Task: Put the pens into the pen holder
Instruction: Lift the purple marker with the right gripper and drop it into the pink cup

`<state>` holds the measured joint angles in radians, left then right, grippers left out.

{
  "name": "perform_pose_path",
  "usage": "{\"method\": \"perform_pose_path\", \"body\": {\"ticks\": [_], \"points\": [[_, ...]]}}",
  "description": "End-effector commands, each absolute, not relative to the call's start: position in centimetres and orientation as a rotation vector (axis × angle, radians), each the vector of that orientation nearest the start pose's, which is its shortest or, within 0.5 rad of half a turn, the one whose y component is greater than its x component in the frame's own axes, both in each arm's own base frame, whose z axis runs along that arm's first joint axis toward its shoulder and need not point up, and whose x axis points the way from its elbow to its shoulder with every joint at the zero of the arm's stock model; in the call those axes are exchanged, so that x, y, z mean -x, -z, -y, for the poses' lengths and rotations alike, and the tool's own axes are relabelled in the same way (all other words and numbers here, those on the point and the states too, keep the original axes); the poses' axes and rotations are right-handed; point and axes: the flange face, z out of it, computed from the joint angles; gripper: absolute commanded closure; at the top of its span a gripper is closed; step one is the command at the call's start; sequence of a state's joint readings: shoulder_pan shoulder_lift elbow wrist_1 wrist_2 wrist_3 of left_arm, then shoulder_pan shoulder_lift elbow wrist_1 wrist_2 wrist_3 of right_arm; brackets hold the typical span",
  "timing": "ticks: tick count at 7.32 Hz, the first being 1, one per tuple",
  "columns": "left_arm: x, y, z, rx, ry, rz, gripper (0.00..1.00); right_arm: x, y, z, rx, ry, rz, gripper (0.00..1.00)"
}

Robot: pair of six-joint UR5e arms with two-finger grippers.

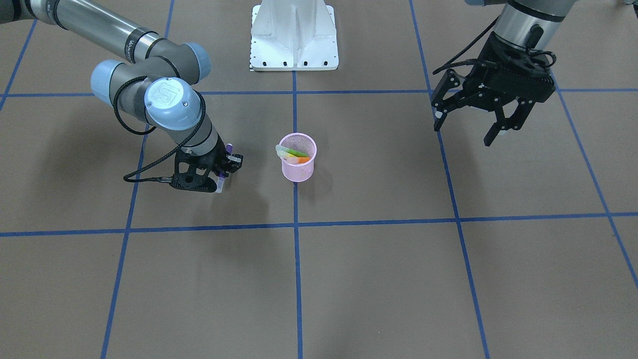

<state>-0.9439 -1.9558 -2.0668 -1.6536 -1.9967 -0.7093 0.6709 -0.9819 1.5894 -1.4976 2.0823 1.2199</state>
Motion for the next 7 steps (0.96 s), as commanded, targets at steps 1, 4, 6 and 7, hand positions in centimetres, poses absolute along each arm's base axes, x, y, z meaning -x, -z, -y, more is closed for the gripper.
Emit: {"method": "perform_pose_path", "body": {"ticks": [1,4,6,7], "points": [[-24.3,-22.4,49.2,-0.501,-0.133,-0.894,0.02,45.6,-24.5,49.2,-0.09,-0.219,0.859,1.0],[-24.2,-22.1,49.0,-0.497,-0.124,-0.902,0.01,45.4,-18.4,45.2,-0.317,-0.489,0.919,1.0],[-24.3,-22.4,49.1,-0.49,-0.123,-0.899,0.01,49.4,-15.5,41.2,-0.448,-0.581,0.923,1.0],[-24.2,-22.8,49.2,-0.484,-0.12,-0.893,0.01,50.7,-14.7,39.7,-0.508,-0.589,0.897,1.0]]}}
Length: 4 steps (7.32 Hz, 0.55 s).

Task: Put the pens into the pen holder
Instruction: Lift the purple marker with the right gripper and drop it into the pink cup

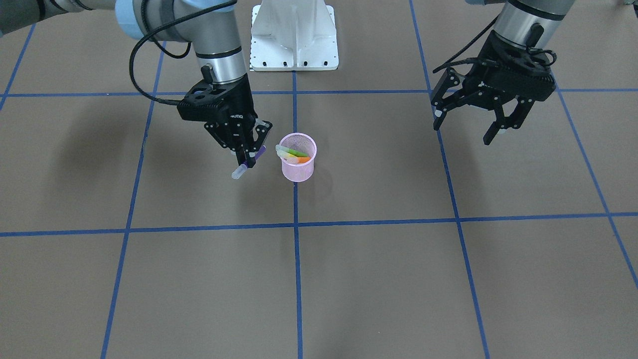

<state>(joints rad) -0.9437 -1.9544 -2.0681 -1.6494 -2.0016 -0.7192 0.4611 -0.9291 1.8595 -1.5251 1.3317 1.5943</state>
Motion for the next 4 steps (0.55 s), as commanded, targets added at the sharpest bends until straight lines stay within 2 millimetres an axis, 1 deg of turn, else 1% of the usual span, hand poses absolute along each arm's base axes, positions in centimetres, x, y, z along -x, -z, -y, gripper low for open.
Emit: {"method": "perform_pose_path", "body": {"ticks": [1,2,4], "points": [[-24.1,-23.3,48.9,-0.477,-0.12,-0.891,0.01,51.8,-13.5,38.5,-0.557,-0.592,0.884,1.0],[-23.9,-23.4,48.7,-0.476,-0.116,-0.891,0.01,52.4,-13.3,37.7,-0.586,-0.596,0.879,1.0],[-23.8,-23.5,48.4,-0.475,-0.117,-0.892,0.01,53.9,-13.7,35.9,-0.626,-0.584,0.864,1.0]]}}
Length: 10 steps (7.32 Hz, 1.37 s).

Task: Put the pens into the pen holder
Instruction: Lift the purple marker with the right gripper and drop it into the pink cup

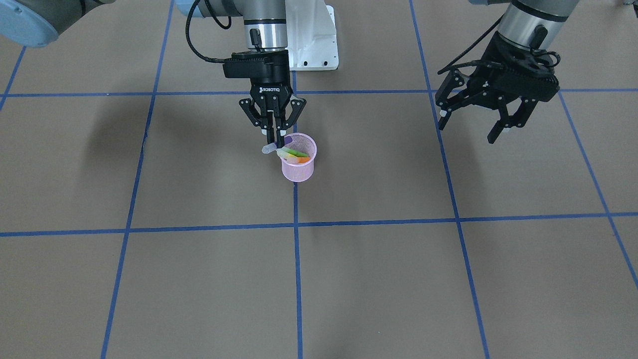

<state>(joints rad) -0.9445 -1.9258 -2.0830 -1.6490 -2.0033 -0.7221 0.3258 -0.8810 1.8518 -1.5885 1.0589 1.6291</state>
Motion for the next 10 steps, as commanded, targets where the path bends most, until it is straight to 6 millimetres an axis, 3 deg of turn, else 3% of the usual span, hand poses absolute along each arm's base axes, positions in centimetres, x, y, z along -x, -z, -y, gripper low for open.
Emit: {"method": "perform_pose_path", "body": {"ticks": [1,5,6,7,9,10], "points": [[-23.8,-23.5,48.4,-0.475,-0.117,-0.892,0.01,54.5,-13.7,35.7,-0.642,-0.585,0.856,1.0],[-23.8,-23.5,48.4,-0.475,-0.117,-0.892,0.01,55.5,-13.8,36.0,-0.649,-0.572,0.841,1.0],[-23.8,-23.6,48.4,-0.475,-0.118,-0.891,0.01,55.5,-13.9,36.0,-0.65,-0.568,0.838,0.25],[-23.7,-23.5,48.4,-0.476,-0.116,-0.891,0.01,55.5,-13.7,35.9,-0.648,-0.568,0.84,0.0],[-23.8,-24.1,48.5,-0.467,-0.113,-0.884,0.01,54.8,-13.4,35.9,-0.655,-0.5,0.835,0.0],[-23.5,-25.2,48.5,-0.45,-0.104,-0.87,0.01,52.2,-14.0,37.2,-0.637,-0.473,0.838,0.0]]}}
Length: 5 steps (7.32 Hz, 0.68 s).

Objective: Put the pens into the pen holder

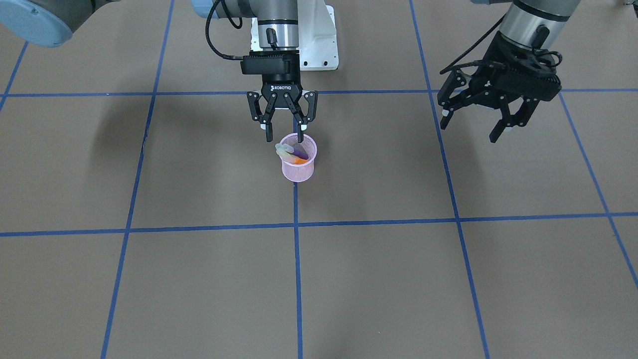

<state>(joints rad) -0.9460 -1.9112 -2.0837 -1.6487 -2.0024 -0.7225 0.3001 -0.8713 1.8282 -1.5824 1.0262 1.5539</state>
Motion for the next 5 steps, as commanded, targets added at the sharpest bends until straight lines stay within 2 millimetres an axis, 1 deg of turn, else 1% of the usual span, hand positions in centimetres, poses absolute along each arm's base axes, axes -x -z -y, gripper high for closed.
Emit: {"method": "perform_pose_path", "body": {"ticks": [1,2,3,4,5], "points": [[-23.1,-26.0,48.7,-0.443,-0.088,-0.856,0.01,48.9,-16.1,38.8,-0.585,-0.452,0.831,0.0],[-21.6,-27.9,49.0,-0.417,-0.043,-0.827,0.01,45.5,-18.4,41.3,-0.544,-0.398,0.799,0.0],[-18.9,-31.4,48.8,-0.389,-0.016,-0.785,0.01,42.5,-21.0,43.9,-0.498,-0.325,0.755,0.0],[-17.9,-34.5,48.5,-0.384,-0.098,-0.727,0.01,39.2,-24.2,46.3,-0.434,-0.278,0.719,0.0],[-17.1,-37.4,49.7,-0.362,-0.135,-0.68,0.01,35.2,-27.3,48.4,-0.364,-0.235,0.7,0.0]]}}
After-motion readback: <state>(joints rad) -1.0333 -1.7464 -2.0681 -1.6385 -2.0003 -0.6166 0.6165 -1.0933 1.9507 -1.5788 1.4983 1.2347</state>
